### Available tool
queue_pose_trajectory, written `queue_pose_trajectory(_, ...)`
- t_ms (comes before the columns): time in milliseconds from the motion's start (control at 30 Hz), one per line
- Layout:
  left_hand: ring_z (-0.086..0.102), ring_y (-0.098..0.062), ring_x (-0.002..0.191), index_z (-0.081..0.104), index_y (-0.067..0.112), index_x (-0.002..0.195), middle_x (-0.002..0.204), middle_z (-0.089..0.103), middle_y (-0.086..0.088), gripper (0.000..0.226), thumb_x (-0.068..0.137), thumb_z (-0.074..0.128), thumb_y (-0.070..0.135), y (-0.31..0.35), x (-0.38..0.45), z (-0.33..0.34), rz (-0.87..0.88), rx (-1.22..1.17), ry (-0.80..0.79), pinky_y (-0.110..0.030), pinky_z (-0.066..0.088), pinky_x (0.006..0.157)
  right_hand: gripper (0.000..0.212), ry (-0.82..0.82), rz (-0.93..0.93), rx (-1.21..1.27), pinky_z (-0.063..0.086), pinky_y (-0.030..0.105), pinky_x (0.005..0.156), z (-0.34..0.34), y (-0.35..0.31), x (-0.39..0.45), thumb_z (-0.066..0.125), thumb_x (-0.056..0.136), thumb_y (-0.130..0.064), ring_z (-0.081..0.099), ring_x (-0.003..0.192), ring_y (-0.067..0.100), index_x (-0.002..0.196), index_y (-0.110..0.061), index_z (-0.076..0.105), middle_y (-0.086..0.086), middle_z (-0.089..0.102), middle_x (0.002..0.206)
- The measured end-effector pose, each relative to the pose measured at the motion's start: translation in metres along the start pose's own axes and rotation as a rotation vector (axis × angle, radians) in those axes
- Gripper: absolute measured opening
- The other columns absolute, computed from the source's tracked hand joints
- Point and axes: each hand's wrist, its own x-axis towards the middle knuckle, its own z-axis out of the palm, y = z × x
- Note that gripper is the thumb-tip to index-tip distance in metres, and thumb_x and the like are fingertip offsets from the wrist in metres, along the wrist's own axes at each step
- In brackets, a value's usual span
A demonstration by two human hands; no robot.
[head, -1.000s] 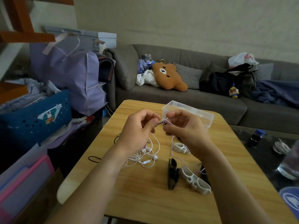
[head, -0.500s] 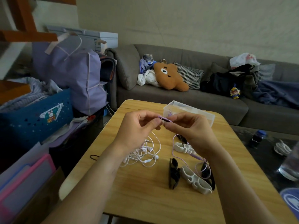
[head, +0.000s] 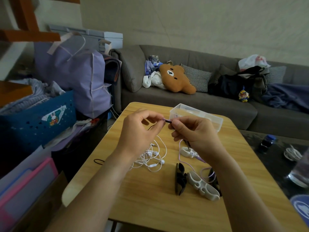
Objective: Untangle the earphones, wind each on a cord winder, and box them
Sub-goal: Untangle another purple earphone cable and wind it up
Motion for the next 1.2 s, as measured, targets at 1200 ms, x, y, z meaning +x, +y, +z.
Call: queue_pose_trajectory(1200, 0.074, -0.016, 0.081, 0.072, 0.012, 0.092, 0.084, 0.077, -0.002, 0.015, 0.08, 0.08, 0.006, -0.003, 0.0, -0.004, -0.233, -0.25, -0.121, -0.03, 0.06, 0.079, 0.008, -0.022, -0.059, -0.233, 0.055, 0.025, 0.08, 0.001, 0.004, 0.003, 0.08, 0.083, -0.025, 0.069, 0.092, 0.006, 0.09, -0.026, 0.079, -0.007, 0.075, 0.095)
